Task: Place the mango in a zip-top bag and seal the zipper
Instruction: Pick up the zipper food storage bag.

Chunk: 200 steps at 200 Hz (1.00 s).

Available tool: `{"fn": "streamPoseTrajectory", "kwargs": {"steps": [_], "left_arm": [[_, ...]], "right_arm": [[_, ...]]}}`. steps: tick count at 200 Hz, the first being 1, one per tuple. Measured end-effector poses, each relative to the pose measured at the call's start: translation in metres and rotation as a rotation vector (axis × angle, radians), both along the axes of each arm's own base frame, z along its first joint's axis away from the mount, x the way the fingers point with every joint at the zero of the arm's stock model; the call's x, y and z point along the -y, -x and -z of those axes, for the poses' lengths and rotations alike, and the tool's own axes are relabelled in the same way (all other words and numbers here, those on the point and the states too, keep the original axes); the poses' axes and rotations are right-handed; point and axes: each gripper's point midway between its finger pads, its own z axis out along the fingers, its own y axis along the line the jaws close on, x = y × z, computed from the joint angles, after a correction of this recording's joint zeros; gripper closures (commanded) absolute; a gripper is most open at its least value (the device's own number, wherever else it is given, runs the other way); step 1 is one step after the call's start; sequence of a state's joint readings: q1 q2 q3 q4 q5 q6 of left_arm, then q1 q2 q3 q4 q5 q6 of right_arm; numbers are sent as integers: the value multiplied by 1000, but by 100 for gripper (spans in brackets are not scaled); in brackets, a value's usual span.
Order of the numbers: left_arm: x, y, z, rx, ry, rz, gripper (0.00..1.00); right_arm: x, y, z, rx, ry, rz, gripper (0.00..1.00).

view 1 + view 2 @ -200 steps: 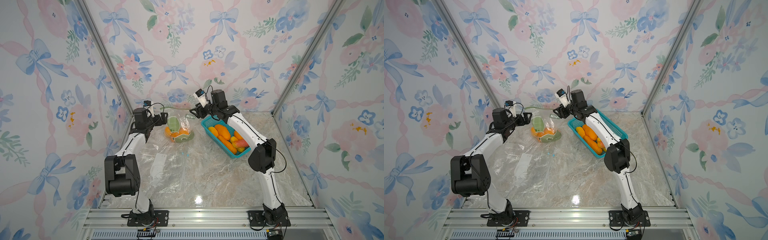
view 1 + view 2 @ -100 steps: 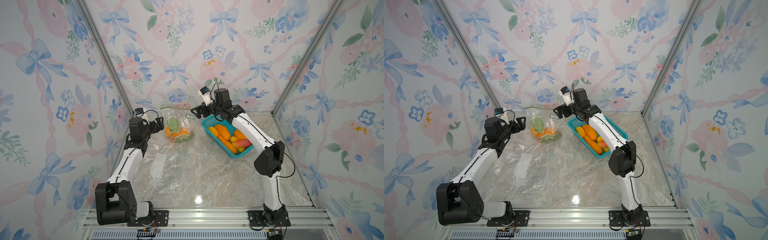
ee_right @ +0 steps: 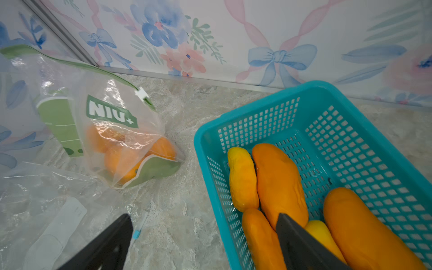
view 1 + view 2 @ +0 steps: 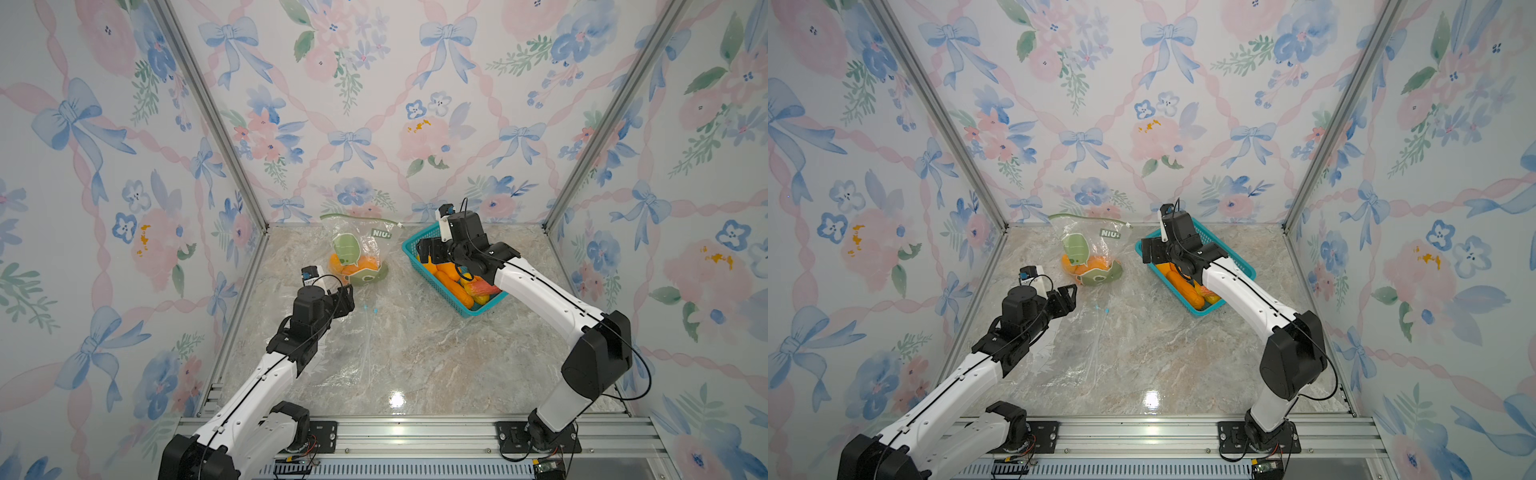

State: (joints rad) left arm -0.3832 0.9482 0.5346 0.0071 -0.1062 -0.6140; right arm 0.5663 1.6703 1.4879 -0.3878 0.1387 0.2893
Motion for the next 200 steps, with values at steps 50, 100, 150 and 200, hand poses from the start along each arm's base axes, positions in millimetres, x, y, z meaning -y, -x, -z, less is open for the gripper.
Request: {"fn": "streamPoseTrajectory", "kwargs": {"steps": [50,100,150,200], "left_arm": [[50,32,65,-175,-166,145,29],[66,46,125,-359,-370,222,37],[59,43,139,-406,-442,203,50],[54,42,148,-434,-492,187,72]], "right_arm": [[39,18,16,-7,40,151,1],[45,17,17,7,38,193,1],[46,15,16,22,33,203,1],[45,14,17,27,29,203,1]]}}
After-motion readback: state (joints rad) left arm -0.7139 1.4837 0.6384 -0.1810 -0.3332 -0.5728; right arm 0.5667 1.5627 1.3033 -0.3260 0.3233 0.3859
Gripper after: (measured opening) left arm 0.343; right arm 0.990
